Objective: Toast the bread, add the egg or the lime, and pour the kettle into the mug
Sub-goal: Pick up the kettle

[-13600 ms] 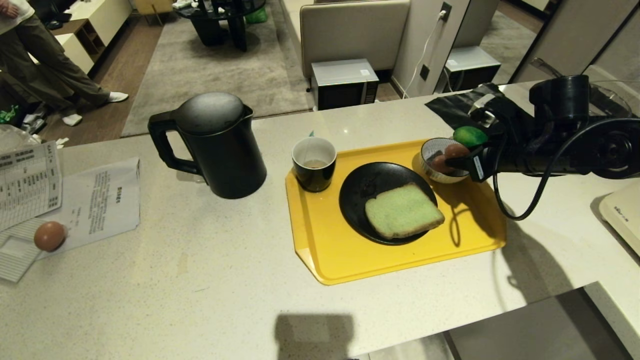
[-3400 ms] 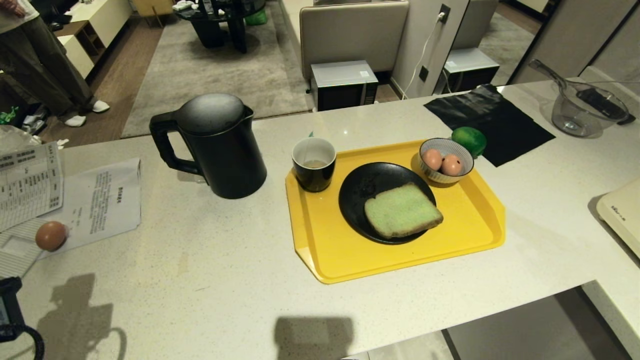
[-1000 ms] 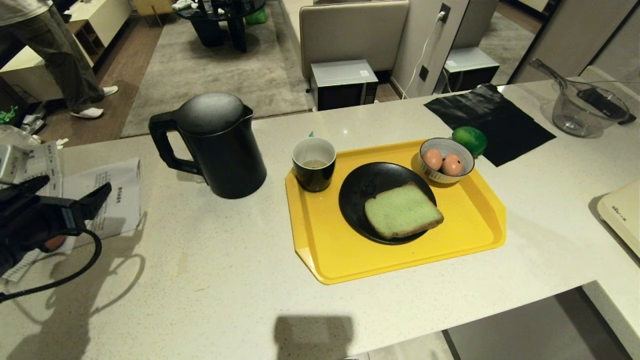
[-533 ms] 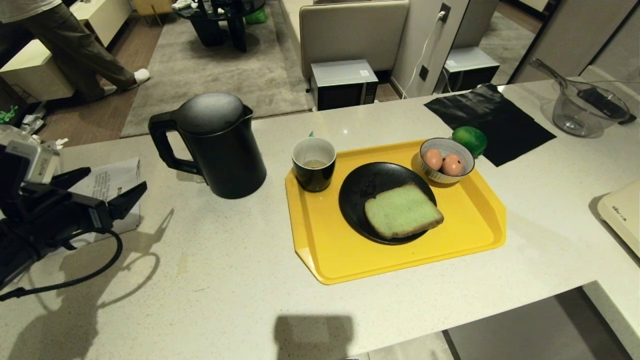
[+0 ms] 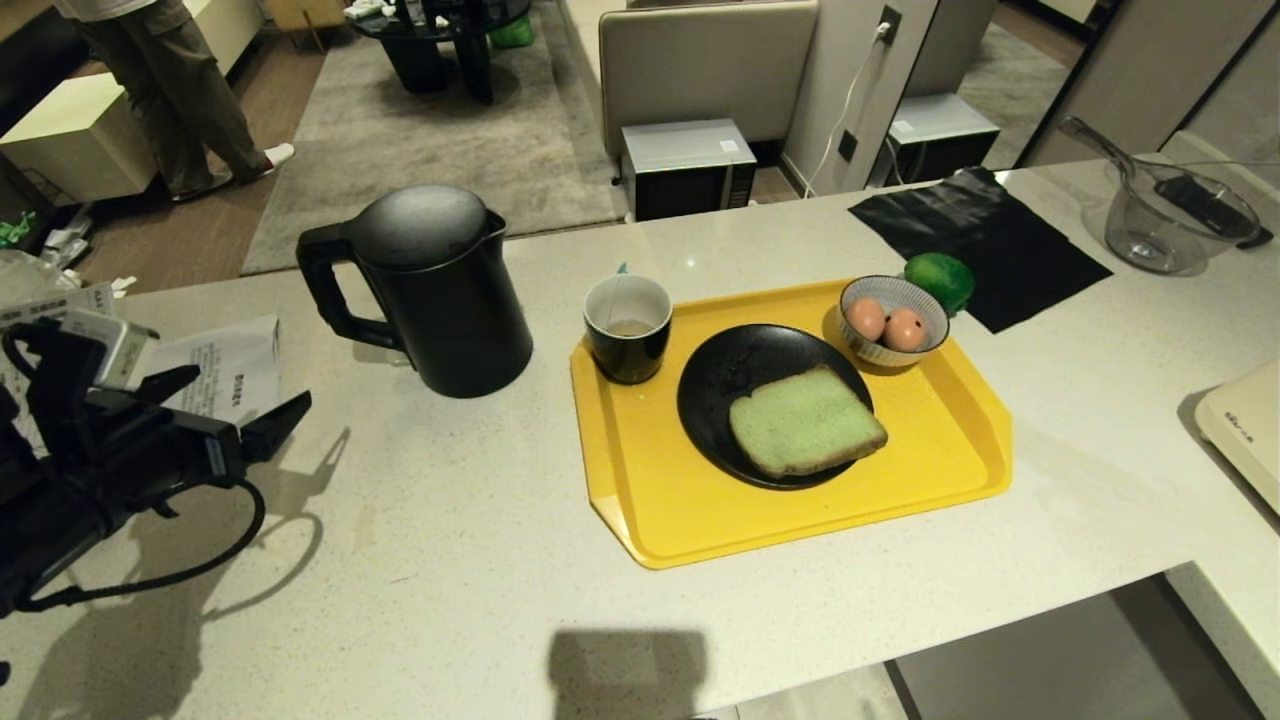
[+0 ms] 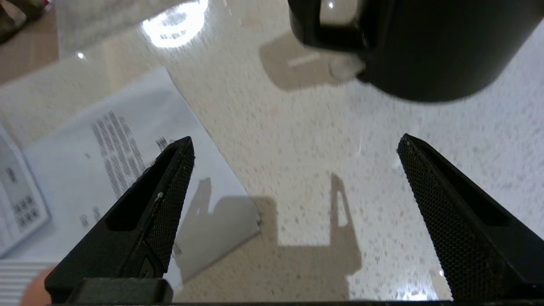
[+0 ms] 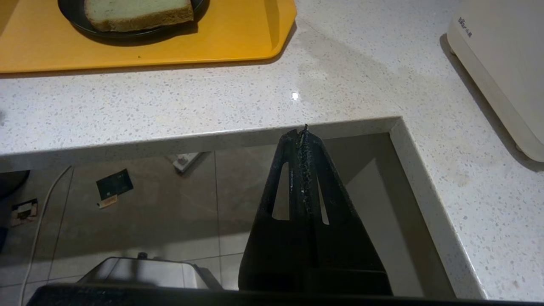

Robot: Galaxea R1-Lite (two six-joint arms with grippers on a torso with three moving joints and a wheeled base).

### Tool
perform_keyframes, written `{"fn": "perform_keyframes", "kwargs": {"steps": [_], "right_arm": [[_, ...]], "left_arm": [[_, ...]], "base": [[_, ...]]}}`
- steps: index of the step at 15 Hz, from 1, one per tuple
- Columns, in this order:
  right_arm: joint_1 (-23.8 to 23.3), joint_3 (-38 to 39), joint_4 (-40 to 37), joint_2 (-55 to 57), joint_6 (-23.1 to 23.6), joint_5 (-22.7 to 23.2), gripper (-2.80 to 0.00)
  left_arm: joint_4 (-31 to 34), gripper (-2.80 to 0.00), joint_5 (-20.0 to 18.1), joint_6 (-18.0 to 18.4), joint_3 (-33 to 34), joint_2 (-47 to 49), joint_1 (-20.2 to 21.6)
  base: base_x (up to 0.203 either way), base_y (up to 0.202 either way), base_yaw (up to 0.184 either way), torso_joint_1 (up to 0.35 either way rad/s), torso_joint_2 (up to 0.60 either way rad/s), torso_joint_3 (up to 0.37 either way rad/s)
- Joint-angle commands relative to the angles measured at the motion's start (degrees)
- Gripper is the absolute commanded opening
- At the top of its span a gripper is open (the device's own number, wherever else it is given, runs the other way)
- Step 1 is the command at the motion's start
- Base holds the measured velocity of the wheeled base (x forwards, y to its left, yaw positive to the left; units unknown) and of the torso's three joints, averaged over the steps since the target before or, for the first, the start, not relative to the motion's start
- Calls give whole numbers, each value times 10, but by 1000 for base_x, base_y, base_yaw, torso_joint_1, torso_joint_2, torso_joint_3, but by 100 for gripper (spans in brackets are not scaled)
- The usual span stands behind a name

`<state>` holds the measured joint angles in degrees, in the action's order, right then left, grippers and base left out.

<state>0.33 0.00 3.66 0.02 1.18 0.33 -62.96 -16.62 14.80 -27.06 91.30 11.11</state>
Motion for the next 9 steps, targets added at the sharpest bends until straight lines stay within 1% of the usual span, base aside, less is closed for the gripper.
{"fn": "perform_keyframes", "kwargs": {"steps": [1,2,3,5,6,8,9], "right_arm": [[0,15,0,1,1,0,-280],[0,15,0,1,0,0,-280],[0,15,1,1,1,0,-280],[0,15,1,1,0,0,-280],[0,14,0,1,0,0,-280],[0,14,1,1,1,0,-280],[0,15,0,1,0,0,-280]], "left_arm": [[-34,0,1,13,19,26,1],[-61,0,2,19,19,28,3],[-82,0,2,12,12,35,0],[-106,0,5,-16,-7,53,0],[-114,0,6,-23,-14,66,0],[-152,0,26,-31,-30,101,0],[-161,0,32,-49,-43,107,-1]], "base": [[0,0,0,0,0,0],[0,0,0,0,0,0],[0,0,0,0,0,0],[0,0,0,0,0,0],[0,0,0,0,0,0],[0,0,0,0,0,0],[0,0,0,0,0,0]]}}
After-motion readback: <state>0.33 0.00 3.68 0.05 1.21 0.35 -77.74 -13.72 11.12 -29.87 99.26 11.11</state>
